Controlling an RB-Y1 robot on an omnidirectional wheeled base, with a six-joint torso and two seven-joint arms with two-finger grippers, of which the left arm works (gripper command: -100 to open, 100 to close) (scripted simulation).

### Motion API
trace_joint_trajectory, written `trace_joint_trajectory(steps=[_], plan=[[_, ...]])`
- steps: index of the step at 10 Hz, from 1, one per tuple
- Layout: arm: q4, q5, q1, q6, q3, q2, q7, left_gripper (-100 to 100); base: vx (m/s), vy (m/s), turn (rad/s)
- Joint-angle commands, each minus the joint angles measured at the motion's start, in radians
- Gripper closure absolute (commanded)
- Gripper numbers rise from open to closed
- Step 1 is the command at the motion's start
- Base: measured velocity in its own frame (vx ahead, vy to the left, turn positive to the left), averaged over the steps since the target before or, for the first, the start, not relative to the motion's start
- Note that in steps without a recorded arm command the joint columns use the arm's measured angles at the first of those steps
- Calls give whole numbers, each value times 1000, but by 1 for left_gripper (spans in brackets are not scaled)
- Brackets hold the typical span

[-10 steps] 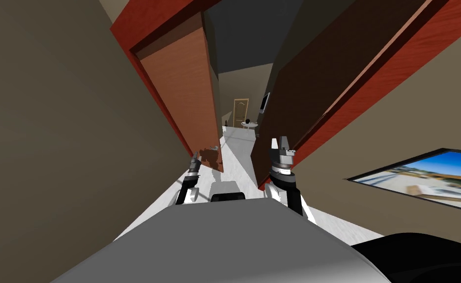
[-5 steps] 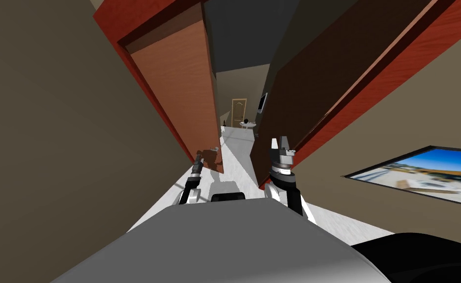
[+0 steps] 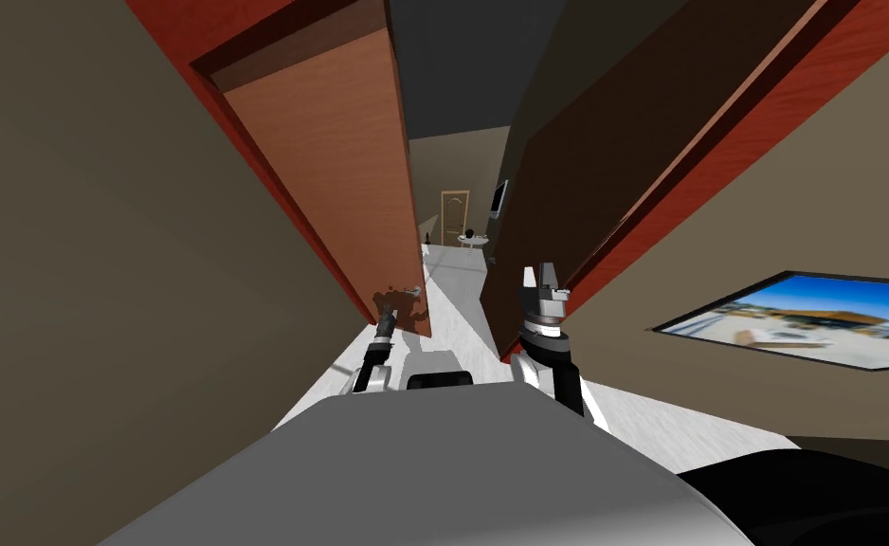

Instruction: Push the door open

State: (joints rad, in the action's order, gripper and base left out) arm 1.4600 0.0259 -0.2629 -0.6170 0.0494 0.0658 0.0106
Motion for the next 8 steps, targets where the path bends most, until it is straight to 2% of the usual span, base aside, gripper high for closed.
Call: trace_joint_trajectory(steps=[1,4,5,7,8], plan=[[-32,-2,7,-7,2,1,0,-100,43,82,-57],[-128,-8,39,-29,15,-4,-1,-100,38,87,-120],[-138,-8,39,-29,15,-4,-1,-100,39,83,-54],[-206,-12,60,-43,23,-8,-2,-100,37,92,-87],[-206,-12,60,-43,23,-8,-2,-100,27,81,-73]])
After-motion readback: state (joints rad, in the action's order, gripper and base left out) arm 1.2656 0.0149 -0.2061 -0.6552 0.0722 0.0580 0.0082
